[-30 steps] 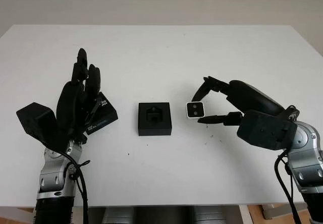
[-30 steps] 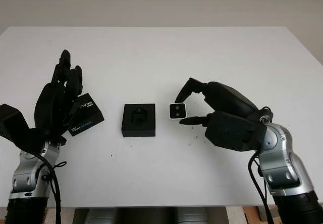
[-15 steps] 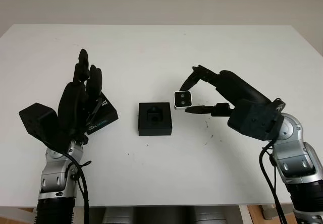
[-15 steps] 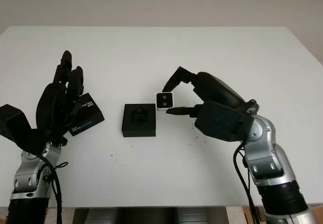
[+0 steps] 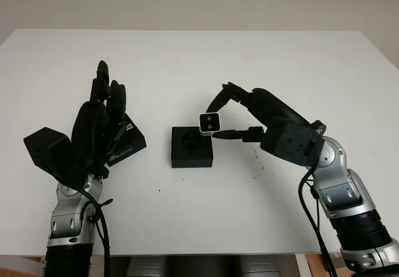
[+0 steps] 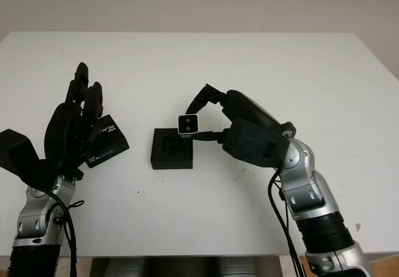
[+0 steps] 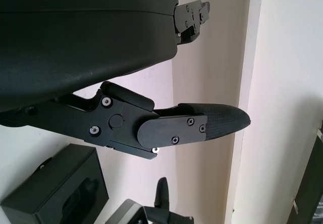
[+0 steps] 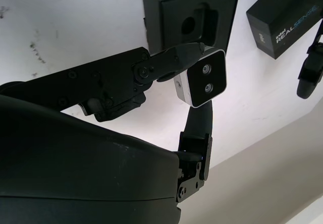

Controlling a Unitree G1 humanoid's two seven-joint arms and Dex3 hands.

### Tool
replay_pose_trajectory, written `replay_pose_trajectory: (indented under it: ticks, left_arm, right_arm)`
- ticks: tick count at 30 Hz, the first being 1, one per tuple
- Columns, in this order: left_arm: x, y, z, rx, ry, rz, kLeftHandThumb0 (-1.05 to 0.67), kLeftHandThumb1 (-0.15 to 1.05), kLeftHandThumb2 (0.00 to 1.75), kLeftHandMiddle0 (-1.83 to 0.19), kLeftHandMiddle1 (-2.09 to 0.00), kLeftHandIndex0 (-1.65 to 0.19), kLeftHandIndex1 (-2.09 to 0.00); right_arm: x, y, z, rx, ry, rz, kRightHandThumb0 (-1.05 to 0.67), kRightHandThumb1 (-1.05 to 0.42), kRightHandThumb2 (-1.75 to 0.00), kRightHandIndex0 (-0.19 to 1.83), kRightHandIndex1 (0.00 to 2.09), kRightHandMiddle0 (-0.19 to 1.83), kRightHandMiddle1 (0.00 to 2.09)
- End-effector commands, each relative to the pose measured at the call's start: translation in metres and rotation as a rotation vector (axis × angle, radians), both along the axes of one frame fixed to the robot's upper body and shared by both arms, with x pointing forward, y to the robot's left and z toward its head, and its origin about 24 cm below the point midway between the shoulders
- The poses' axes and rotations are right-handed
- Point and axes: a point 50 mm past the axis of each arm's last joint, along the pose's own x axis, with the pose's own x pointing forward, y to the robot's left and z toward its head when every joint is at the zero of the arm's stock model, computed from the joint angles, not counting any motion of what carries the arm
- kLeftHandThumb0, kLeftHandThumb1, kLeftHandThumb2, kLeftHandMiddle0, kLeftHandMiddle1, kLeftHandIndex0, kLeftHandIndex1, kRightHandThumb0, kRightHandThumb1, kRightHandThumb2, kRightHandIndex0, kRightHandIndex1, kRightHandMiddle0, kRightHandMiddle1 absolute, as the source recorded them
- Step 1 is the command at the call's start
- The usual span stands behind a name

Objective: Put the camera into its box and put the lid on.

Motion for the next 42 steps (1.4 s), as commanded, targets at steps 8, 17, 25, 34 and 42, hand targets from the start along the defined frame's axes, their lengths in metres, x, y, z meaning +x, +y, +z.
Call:
replay_pose_trajectory:
  ticks: [8,17,25,34,42]
  left_arm:
    - [-0.001,-0.002,0.003,-0.004,-0.024,0.008,-0.73,1.05,0.48,0.19,0.0,0.19,0.0]
    - [-0.001,-0.004,0.003,-0.013,-0.024,-0.004,-0.73,1.05,0.48,0.19,0.0,0.19,0.0]
    - [0.0,-0.004,0.004,-0.006,-0.027,0.004,-0.73,1.05,0.49,0.19,0.0,0.19,0.0]
    - [-0.001,-0.003,0.004,-0.014,-0.031,-0.002,-0.73,1.05,0.48,0.19,0.0,0.19,0.0]
    - [-0.001,-0.003,0.004,-0.005,-0.032,0.008,-0.74,1.05,0.47,0.19,0.0,0.19,0.0]
  right_arm:
    - [0.003,0.014,0.0,0.051,-0.016,0.017,-0.42,-1.05,-0.13,0.11,0.05,0.28,1.83]
    - [0.0,0.021,-0.01,0.098,-0.007,0.005,-0.42,-1.05,-0.13,0.12,0.06,0.27,1.84]
    - [-0.002,0.025,-0.015,0.109,0.017,-0.006,-0.41,-1.05,-0.12,0.13,0.06,0.26,1.86]
    - [-0.003,0.024,-0.021,0.094,0.033,-0.009,-0.41,-1.05,-0.12,0.12,0.05,0.24,1.86]
    - [-0.003,0.024,-0.025,0.078,0.043,-0.015,-0.41,-1.05,-0.13,0.12,0.05,0.27,1.84]
